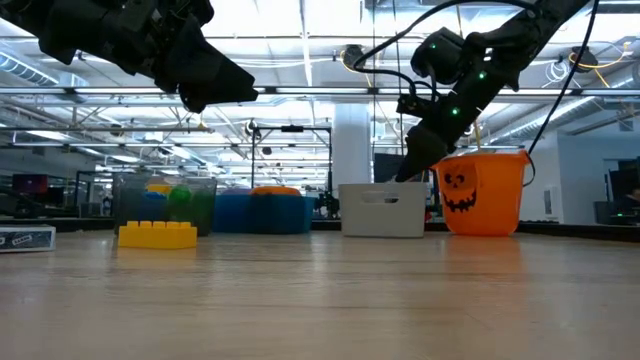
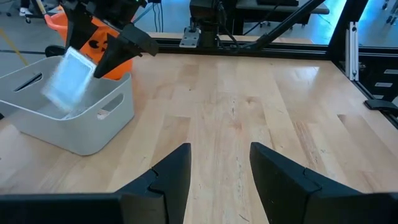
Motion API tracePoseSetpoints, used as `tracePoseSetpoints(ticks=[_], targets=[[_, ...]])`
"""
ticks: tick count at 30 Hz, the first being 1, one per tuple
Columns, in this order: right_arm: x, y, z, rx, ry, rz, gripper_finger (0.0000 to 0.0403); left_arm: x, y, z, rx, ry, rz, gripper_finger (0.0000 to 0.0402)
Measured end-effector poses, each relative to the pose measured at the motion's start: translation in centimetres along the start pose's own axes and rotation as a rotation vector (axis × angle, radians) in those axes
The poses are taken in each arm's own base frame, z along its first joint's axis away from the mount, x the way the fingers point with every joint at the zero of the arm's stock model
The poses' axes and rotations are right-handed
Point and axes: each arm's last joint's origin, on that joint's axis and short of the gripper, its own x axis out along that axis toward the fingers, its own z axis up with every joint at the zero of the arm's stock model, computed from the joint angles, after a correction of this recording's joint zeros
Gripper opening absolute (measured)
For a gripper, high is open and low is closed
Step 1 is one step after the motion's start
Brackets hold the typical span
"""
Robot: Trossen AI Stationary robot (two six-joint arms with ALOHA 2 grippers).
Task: Pick & Place Toys
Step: Put the blue deck of cards into the gray bin
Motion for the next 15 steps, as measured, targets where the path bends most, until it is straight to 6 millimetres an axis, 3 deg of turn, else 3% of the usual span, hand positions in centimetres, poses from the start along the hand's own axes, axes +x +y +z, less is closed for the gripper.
tracePoseSetpoints(ticks=[15], targets=[[-0.3,0.01,0.4,-0.012,-0.038,-0.001,0.0323,0.0,0.0,0.0,0.0,0.0,0.0,0.017]])
